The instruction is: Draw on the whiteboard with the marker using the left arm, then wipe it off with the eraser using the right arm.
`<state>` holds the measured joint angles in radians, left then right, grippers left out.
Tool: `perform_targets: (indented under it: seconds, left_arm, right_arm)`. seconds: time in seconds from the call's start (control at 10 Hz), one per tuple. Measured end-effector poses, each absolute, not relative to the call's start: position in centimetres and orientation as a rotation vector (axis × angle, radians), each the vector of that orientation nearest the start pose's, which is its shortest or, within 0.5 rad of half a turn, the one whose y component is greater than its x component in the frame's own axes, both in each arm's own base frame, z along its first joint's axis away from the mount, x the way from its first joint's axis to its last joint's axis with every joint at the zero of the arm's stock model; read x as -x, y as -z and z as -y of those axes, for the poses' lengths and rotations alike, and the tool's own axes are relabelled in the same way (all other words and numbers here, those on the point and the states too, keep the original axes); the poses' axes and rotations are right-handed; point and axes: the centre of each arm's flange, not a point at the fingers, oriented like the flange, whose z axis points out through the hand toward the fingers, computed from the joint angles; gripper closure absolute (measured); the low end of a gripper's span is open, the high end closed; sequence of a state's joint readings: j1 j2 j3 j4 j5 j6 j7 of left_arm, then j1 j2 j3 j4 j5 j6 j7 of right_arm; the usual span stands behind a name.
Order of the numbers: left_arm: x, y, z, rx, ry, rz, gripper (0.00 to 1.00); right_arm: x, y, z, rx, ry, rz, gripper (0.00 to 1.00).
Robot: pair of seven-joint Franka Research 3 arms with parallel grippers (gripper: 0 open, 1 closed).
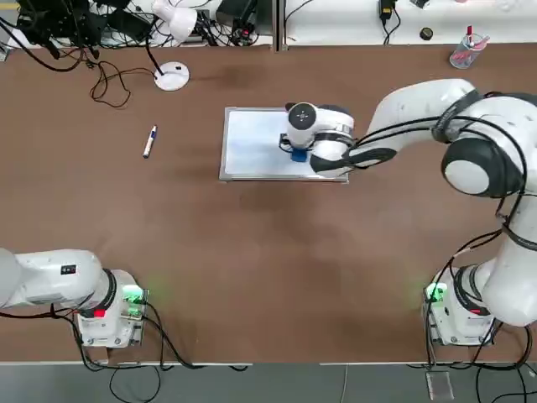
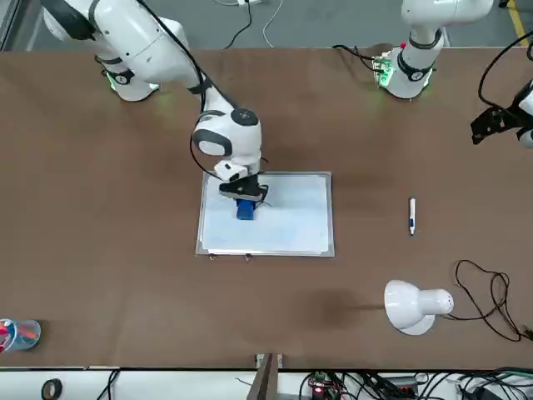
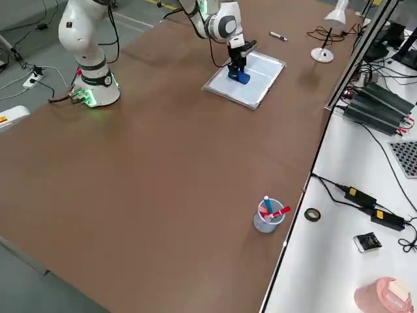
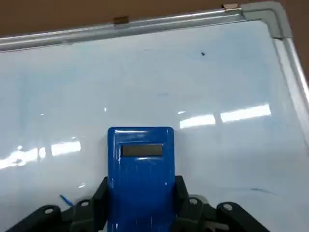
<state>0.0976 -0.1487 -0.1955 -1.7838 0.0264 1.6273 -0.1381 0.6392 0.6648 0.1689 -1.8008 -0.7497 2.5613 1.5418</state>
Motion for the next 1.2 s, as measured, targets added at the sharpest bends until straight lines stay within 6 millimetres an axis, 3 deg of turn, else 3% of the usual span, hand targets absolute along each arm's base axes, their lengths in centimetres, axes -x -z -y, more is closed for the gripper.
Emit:
perform_targets:
  seconds: [0.7,1.0,1.2]
  left_arm:
    - [-50.9,-60.6,5.4,3.085,-0.008,0.062,0.0]
    - [-50.9,-60.6,5.3,3.085,-0.008,0.063,0.0]
    - [-50.9,-60.6,5.3,3.085,-0.008,0.064,0.0]
  right_arm:
    - [-45.3,-18.9,-55.5,3.001,0.619,-0.35,0.45]
    - [-45.2,-19.3,-56.5,2.975,0.621,-0.381,0.45]
    - [-46.3,-19.9,-55.7,2.971,0.616,-0.397,0.45]
